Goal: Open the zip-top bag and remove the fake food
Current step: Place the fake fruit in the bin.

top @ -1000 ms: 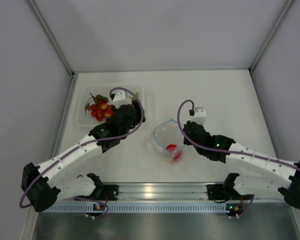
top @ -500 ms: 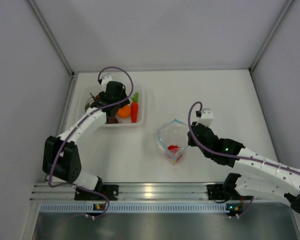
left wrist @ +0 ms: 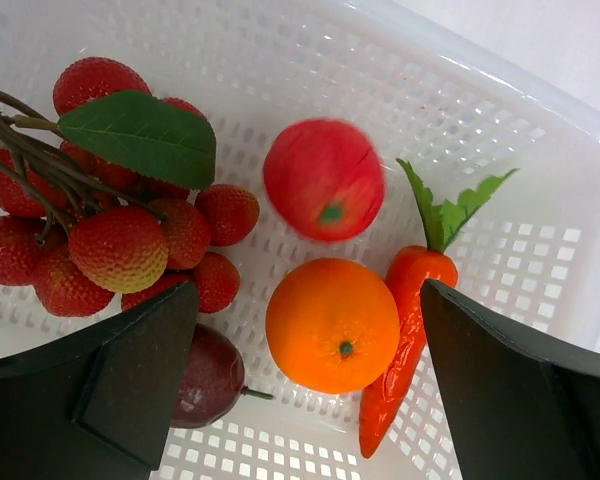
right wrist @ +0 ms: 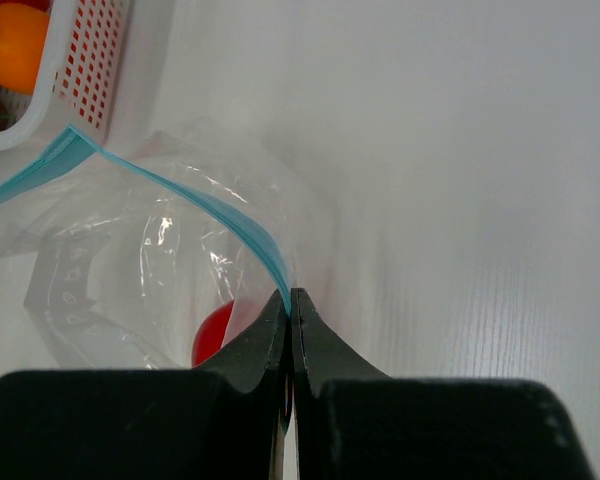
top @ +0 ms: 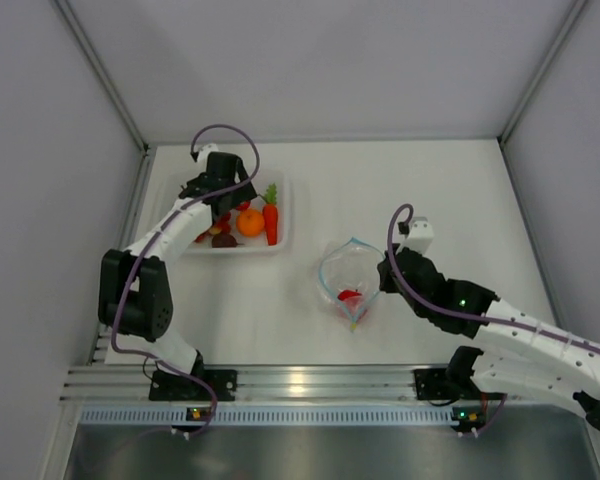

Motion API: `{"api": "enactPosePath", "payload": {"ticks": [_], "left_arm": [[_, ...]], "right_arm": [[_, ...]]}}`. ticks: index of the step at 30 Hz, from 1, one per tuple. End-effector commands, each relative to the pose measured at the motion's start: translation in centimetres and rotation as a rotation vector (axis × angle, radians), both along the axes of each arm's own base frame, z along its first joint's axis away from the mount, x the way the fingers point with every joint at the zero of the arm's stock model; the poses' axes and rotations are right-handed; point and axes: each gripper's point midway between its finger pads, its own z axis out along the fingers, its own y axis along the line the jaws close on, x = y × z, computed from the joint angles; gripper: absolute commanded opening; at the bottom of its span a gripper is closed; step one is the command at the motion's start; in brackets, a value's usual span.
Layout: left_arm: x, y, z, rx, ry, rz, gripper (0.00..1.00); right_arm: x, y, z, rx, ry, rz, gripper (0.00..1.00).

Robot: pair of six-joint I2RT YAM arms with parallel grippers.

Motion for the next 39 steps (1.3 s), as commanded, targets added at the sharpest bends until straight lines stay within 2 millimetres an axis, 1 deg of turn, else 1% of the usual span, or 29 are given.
{"api": "enactPosePath", "payload": {"ticks": [1, 3, 4, 6, 7, 8, 10, 11, 12, 14, 15, 17, 18, 19, 20, 22, 23, 25, 26, 27, 28, 29, 30, 31, 32, 33, 35, 36, 39], "left_arm": [[0.1, -0.2, 3.4, -0.027, -0.063, -0.019, 0.98], [-0.3, -0.6, 4.1, -0.051, -0.075, -0.041, 0.98], [-0.8, -1.4, 5.3, -0.089, -0.097, -0.078, 0.98], [-1.5, -2.3, 6.7, -0.133, -0.122, -0.126, 0.98], [-1.8, -3.0, 7.4, -0.158, -0.134, -0.161, 0.98], [-2.6, -4.3, 8.9, -0.205, -0.157, -0.224, 0.98], [-3.6, -5.6, 10.1, -0.247, -0.174, -0.296, 0.98], [-4.5, -6.8, 11.0, -0.285, -0.183, -0.357, 0.98], [-5.6, -7.7, 12.6, -0.287, -0.221, -0.394, 0.98], [-7.1, -9.0, 14.0, -0.296, -0.253, -0.445, 0.98], [-8.7, -10.6, 15.4, -0.311, -0.282, -0.499, 0.98], [-10.4, -12.4, 16.6, -0.324, -0.306, -0.557, 0.98], [-12.1, -14.1, 17.9, -0.322, -0.337, -0.600, 0.98], [-12.9, -14.8, 18.4, -0.317, -0.354, -0.610, 0.98], [-15.0, -17.1, 18.9, -0.328, -0.358, -0.675, 0.98], [-16.7, -18.2, 19.9, -0.327, -0.389, -0.686, 0.98], [-18.8, -20.2, 20.1, -0.352, -0.385, -0.736, 0.98], [-20.0, -21.2, 20.2, -0.332, -0.400, -0.736, 0.98], [-22.4, -23.1, 20.2, -0.342, -0.391, -0.791, 0.98], [-22.9, -23.5, 20.2, -0.326, -0.403, -0.776, 0.98], [-23.5, -24.5, 19.5, -0.308, -0.391, -0.785, 0.98], [-25.6, -26.1, 19.1, -0.312, -0.380, -0.825, 0.98], [-26.3, -26.6, 18.6, -0.303, -0.374, -0.817, 0.98], [-26.4, -26.8, 18.2, -0.290, -0.379, -0.779, 0.98], [-27.7, -28.1, 16.9, -0.277, -0.354, -0.802, 0.98], [-27.9, -28.5, 16.4, -0.289, -0.341, -0.781, 0.98], [-28.2, -28.9, 14.4, -0.277, -0.322, -0.728, 0.98], [-28.1, -29.4, 13.0, -0.275, -0.300, -0.696, 0.98], [-27.0, -29.3, 10.2, -0.219, -0.290, -0.609, 0.98]], "right_arm": [[-0.1, -0.4, 0.6, 0.004, -0.004, -0.001, 0.00], [-0.1, -0.4, 0.9, 0.006, -0.006, 0.000, 0.00], [-0.1, -0.4, 1.1, 0.008, -0.008, 0.000, 0.00], [-0.1, -0.4, 1.4, 0.012, -0.006, 0.003, 0.00], [-0.1, -0.3, 1.6, 0.019, -0.009, 0.004, 0.00], [-0.2, -0.2, 1.8, 0.032, -0.008, 0.007, 0.00], [-0.4, 0.1, 2.1, 0.050, -0.005, 0.017, 0.00], [-0.5, 0.3, 2.2, 0.062, -0.002, 0.024, 0.00], [-0.5, 0.4, 2.5, 0.070, -0.005, 0.030, 0.00], [-0.6, 0.6, 2.6, 0.081, 0.001, 0.035, 0.00], [-0.6, 0.7, 2.6, 0.084, 0.001, 0.036, 0.00], [-0.7, 0.9, 2.7, 0.087, 0.006, 0.054, 0.00], [-0.7, 1.1, 2.8, 0.087, 0.007, 0.061, 0.00], [-0.7, 1.1, 2.9, 0.089, 0.006, 0.063, 0.00], [-0.7, 1.2, 3.0, 0.093, 0.004, 0.063, 0.00], [-0.7, 1.2, 2.9, 0.089, 0.008, 0.065, 0.00], [-0.7, 1.3, 3.1, 0.092, 0.008, 0.066, 0.00], [-0.7, 1.4, 3.1, 0.094, 0.007, 0.072, 0.00], [-0.7, 1.5, 3.2, 0.097, 0.006, 0.071, 0.00], [-0.6, 1.6, 3.3, 0.099, 0.004, 0.071, 0.00], [-0.6, 1.6, 3.3, 0.098, 0.003, 0.070, 0.00], [-0.5, 1.6, 3.6, 0.102, 0.000, 0.069, 0.00], [-0.4, 1.6, 3.6, 0.098, 0.002, 0.065, 0.00], [-0.3, 1.5, 3.6, 0.105, 0.002, 0.053, 0.00], [-0.3, 1.5, 3.7, 0.109, 0.000, 0.048, 0.00], [-0.2, 1.5, 3.7, 0.114, -0.003, 0.041, 0.01], [-0.2, 1.5, 3.8, 0.127, -0.002, 0.028, 0.02], [-0.2, 1.4, 3.8, 0.133, -0.004, 0.023, 0.02], [-0.3, 1.6, 3.7, 0.144, 0.004, 0.026, 0.01]]}}
